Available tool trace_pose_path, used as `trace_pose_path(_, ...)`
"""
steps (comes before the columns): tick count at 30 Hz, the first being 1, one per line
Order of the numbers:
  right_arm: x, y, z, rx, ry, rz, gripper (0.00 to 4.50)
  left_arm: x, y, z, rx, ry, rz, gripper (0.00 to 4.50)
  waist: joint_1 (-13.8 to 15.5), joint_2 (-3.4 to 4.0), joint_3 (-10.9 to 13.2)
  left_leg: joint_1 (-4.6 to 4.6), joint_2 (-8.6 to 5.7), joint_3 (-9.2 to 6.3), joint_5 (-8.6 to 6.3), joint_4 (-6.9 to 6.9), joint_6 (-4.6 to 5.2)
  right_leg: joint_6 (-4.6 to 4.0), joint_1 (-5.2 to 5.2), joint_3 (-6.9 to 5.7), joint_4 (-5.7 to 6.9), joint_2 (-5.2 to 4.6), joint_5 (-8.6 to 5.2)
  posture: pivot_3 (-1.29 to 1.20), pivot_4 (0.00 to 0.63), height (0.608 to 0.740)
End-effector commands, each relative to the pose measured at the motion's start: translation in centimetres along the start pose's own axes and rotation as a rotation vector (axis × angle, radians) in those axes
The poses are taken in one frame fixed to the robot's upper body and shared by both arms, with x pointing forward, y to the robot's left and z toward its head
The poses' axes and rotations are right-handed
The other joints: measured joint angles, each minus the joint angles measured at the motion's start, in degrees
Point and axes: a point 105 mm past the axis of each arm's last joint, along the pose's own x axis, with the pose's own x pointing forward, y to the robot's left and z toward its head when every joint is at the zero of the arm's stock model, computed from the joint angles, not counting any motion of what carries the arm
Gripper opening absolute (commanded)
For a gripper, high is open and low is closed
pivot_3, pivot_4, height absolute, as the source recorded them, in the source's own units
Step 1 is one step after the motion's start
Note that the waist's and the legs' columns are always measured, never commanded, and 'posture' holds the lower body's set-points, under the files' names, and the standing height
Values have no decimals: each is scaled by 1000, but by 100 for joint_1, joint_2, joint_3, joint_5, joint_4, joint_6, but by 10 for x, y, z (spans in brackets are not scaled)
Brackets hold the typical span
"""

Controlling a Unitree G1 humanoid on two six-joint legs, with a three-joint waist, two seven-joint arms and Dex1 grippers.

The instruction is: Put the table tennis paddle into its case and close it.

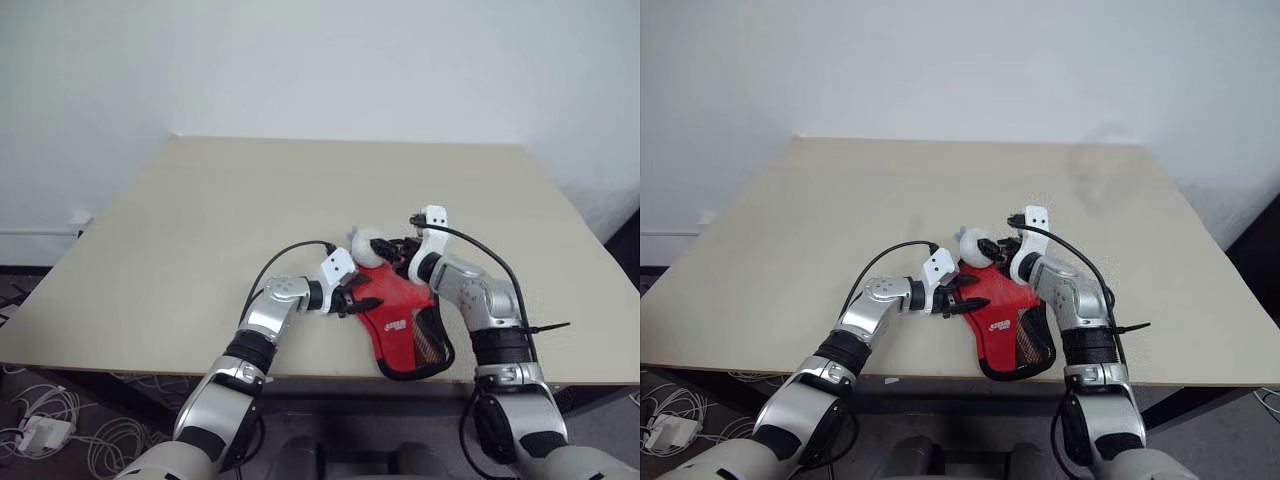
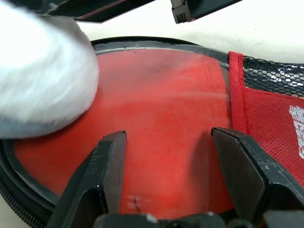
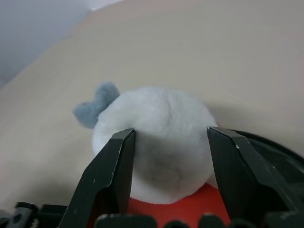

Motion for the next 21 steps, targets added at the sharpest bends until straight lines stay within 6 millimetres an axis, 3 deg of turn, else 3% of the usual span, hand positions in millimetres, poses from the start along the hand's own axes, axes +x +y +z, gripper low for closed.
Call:
trace_pose_path(1, 2, 13, 7, 19, 10, 67, 2667, -2, -3, -18, -36, 59, 0, 3088, 0, 0, 0, 0, 0, 0, 0, 0, 0, 0, 0, 0, 0, 0, 0, 0, 0, 728)
trace_pose_path(6, 4, 14, -1, 24, 43, 71, 2667, -4, -2, -18, -38, 62, 9, 3088, -11, 3, -2, 1, 0, 0, 0, 0, 0, 0, -1, 0, 1, 0, 0, 0, 0, 728)
trace_pose_path(14, 7, 19, 10, -28, -30, 74, 87, -8, 1, -23, -46, 93, 32, 3088, -66, 4, -3, 2, 0, -1, 0, -1, -1, 0, -1, 0, 5, 1, 0, 0, 0, 728)
trace_pose_path(21, 15, 15, 40, -20, -159, 21, 34, -11, 3, -29, -40, 126, 52, 3088, -138, 5, -3, 13, 0, -2, 4, -5, -5, 0, 6, 0, 7, 1, 0, 0, 0, 728)
